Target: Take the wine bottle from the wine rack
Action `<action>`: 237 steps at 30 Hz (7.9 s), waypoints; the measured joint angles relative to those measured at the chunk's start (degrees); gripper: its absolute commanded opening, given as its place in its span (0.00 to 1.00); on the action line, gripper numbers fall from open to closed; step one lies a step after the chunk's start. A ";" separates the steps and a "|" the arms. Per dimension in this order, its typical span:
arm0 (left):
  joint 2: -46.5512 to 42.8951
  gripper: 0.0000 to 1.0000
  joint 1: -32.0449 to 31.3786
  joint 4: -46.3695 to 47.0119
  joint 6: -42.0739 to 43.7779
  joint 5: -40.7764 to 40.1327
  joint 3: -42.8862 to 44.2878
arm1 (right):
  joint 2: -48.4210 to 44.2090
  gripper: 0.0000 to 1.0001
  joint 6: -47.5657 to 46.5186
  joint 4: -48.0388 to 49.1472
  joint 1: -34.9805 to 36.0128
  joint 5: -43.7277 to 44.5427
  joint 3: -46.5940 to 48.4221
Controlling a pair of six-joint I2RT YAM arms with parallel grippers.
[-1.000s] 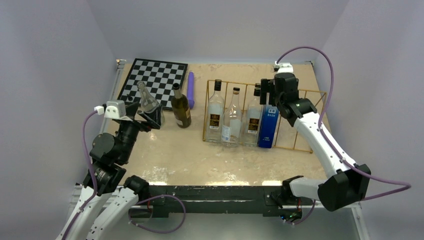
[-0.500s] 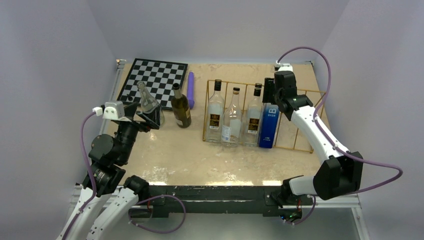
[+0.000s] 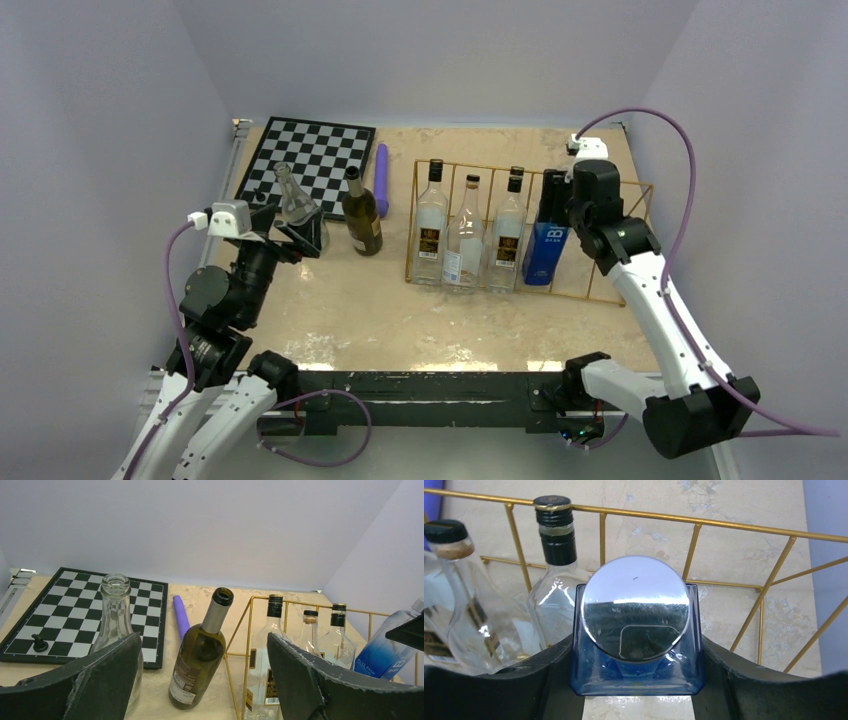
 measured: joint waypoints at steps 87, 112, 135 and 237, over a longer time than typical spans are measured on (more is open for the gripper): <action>24.92 0.77 -15.69 -9.44 7.41 43.60 15.06 | -31.10 0.99 -13.25 21.70 38.69 -24.48 -14.19; 35.50 0.29 -26.75 -7.23 7.76 32.30 18.10 | -36.48 0.99 -13.25 17.99 38.69 -13.88 -17.09; 18.75 0.00 -26.95 -31.41 1.46 -10.14 19.15 | -37.99 0.99 -13.29 18.58 38.69 -9.57 -20.26; 25.20 0.99 25.44 -14.08 -4.90 34.71 29.94 | -23.47 0.99 -1.90 17.11 38.69 10.49 -16.20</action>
